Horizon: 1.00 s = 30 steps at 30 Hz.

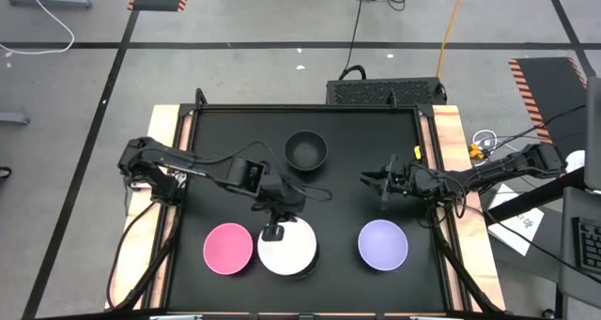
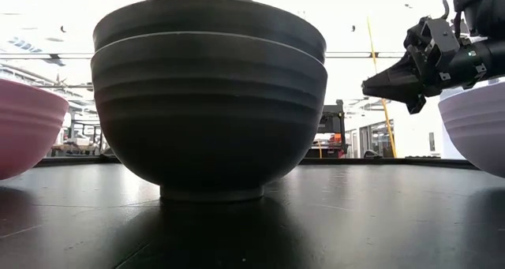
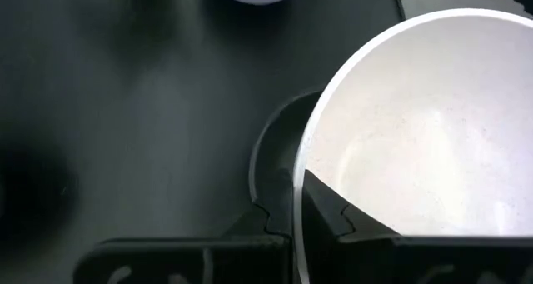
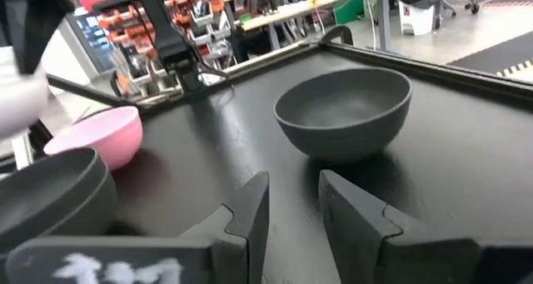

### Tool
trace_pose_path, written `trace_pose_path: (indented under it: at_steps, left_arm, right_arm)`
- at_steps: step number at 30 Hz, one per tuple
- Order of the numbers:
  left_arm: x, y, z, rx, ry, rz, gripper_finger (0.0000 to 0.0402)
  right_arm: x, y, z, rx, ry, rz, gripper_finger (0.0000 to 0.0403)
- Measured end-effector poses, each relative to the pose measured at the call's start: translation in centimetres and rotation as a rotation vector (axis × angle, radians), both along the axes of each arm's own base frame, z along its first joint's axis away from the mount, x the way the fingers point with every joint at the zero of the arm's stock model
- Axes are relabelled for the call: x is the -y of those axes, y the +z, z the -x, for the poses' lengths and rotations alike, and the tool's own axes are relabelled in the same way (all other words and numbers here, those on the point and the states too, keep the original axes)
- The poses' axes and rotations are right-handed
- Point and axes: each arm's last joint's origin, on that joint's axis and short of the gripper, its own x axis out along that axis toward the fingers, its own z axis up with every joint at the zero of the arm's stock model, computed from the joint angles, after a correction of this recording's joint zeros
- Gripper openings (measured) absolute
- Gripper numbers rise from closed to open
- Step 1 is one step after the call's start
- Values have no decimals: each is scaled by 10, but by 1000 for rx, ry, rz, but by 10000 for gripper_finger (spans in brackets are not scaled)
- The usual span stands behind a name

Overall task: Nest bowls inside each other
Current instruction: Stack the white bowl on top of the stacked black bowl

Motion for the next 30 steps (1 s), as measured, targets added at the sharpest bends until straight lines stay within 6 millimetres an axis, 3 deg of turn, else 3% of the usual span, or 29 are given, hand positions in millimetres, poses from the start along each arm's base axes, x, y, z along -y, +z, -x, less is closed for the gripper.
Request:
trace_pose_path:
  at_steps: [11,30]
  left_arm:
    - [15,-26,-30,-32,-78,-32,4]
    - [24,-40,-34,-58,-97,-66,4]
  right_arm:
    - [0,2,-1,21,-1,-1,98]
    - [0,2,-1,18,2,6,98]
